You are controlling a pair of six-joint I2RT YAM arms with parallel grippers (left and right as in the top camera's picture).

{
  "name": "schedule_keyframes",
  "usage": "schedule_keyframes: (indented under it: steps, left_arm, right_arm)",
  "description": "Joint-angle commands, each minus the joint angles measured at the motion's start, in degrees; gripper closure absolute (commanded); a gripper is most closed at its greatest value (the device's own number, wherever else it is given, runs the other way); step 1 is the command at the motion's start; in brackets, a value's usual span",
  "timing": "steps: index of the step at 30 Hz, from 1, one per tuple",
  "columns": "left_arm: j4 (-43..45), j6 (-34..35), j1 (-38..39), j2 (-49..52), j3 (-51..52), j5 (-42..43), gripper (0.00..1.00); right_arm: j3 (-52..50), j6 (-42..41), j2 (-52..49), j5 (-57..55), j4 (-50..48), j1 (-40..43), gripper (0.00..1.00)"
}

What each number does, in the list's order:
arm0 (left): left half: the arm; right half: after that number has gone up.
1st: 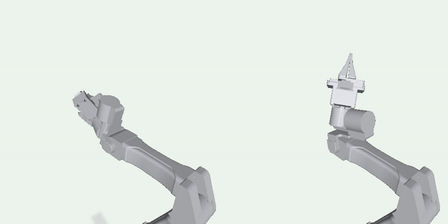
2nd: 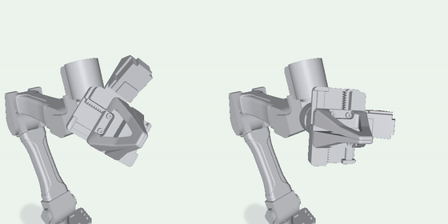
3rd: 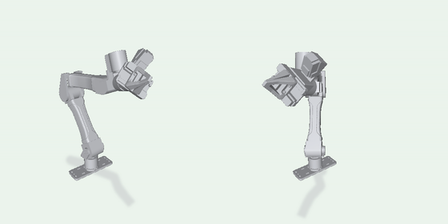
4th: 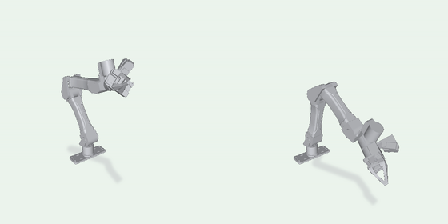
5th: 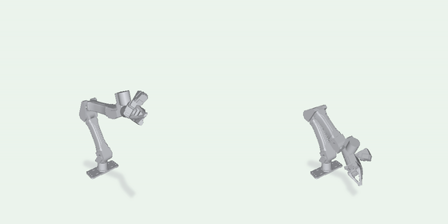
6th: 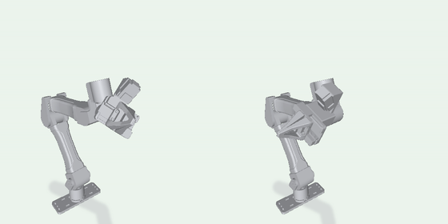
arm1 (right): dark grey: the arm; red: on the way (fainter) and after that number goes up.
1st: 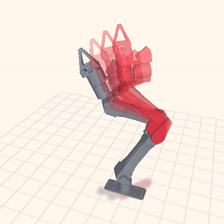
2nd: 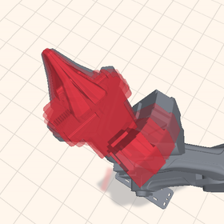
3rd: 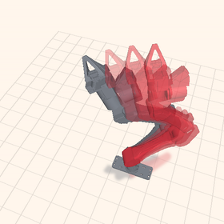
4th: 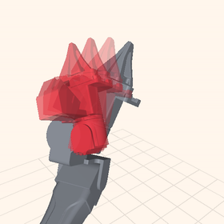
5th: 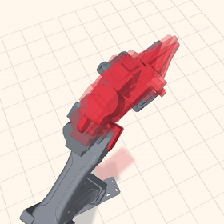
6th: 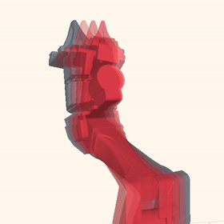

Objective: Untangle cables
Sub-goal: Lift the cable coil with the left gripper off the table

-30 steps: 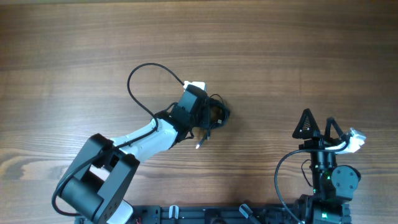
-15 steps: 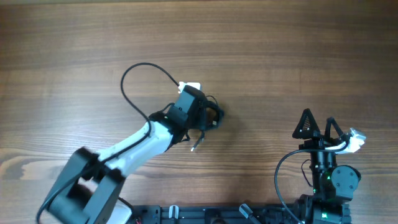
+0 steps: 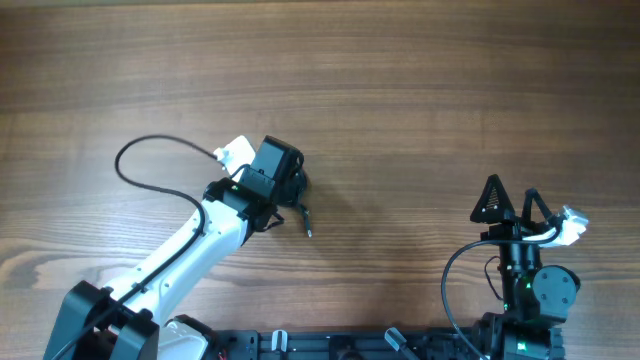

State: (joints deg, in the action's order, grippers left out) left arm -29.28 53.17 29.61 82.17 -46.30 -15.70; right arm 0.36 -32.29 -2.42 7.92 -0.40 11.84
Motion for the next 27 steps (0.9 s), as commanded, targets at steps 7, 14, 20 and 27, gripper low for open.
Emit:
schedule_keyframes:
  steps: [7, 14, 20, 27]
  left_arm:
    - [4.0, -30.21, -0.33, 4.22, -0.63, 1.33, 0.1]
    - [4.9, -23.87, -0.33, 10.86, -0.63, 1.49, 0.23]
    - [10.25, -22.67, -0.33, 17.49, -0.63, 8.28, 0.36]
    - [13.68, -22.69, -0.33, 22.16, -0.68, 11.58, 0.96]
  right_arm:
    - [-0.04, 0.61, 0.0, 0.85, -0.17, 0.2, 0.0]
    - [-0.04, 0.59, 0.0, 0.85, -0.17, 0.2, 0.0]
    - [-0.04, 0.59, 0.0, 0.85, -0.17, 0.2, 0.0]
    - [-0.04, 0.59, 0.0, 0.85, -0.17, 0.2, 0.01]
